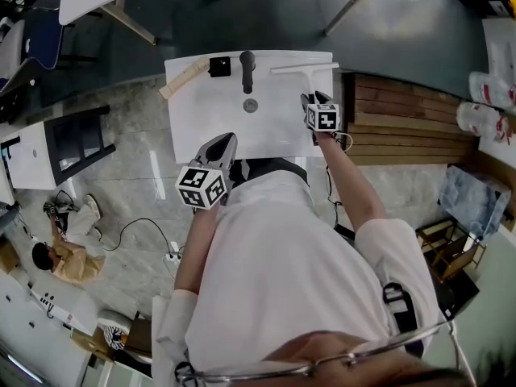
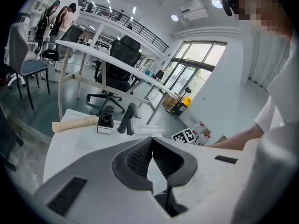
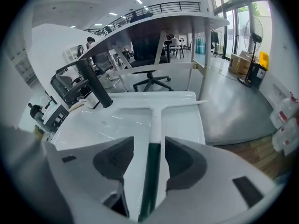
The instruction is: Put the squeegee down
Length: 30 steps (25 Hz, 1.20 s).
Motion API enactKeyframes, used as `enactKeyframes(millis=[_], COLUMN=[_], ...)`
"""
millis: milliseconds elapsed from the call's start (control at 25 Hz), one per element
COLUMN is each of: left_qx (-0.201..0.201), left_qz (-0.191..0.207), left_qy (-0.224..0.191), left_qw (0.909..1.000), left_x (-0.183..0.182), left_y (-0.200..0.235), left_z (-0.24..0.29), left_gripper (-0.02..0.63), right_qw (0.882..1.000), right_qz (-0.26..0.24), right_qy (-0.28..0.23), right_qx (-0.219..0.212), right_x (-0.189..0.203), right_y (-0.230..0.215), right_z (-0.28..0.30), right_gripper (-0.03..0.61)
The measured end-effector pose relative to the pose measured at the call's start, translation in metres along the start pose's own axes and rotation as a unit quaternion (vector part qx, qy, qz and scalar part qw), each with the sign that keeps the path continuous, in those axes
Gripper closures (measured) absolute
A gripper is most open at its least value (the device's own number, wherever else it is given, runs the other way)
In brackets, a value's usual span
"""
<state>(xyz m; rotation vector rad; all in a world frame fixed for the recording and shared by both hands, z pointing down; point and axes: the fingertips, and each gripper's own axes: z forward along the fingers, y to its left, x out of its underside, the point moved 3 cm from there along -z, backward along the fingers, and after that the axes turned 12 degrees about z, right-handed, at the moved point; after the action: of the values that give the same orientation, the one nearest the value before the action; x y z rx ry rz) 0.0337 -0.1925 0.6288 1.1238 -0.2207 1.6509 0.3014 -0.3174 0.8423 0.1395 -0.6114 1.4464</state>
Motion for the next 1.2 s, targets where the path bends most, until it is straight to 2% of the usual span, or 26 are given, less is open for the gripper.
enactKeyframes(millis=[280,600,840,1200], left_qx=[0.002,0.009,0.022,0.053], left_qz=[0.010,0.017,0.028,0.040], left_qy=[-0.006,-0.014,-0.017,-0.023], left_qw=[0.9999,0.9997,0.9992,0.9975], left_x=[0.001,0.002,0.003,0.007], left_y=[-0.008,-0.012,-0.011,0.001], left_z=[-0.007,-0.014,-0.020,-0.042], left_gripper=[0.609,0.609,0.609,0.609], right_qw=[0.999,0.995,0.993,0.991], right_qz=[-0.026,-0.072,-0.064,-0.045], right_qy=[-0.022,-0.062,-0.087,-0.121], right_qx=[-0.010,-0.032,-0.044,-0.043], right_x=[-0.006,-0.010,-0.008,0.003], right_y=[0.009,0.037,0.055,0.093], right_z=[-0.026,-0.062,-0.090,-0.138], right_gripper=[0.374,0.430,0.489,0.529])
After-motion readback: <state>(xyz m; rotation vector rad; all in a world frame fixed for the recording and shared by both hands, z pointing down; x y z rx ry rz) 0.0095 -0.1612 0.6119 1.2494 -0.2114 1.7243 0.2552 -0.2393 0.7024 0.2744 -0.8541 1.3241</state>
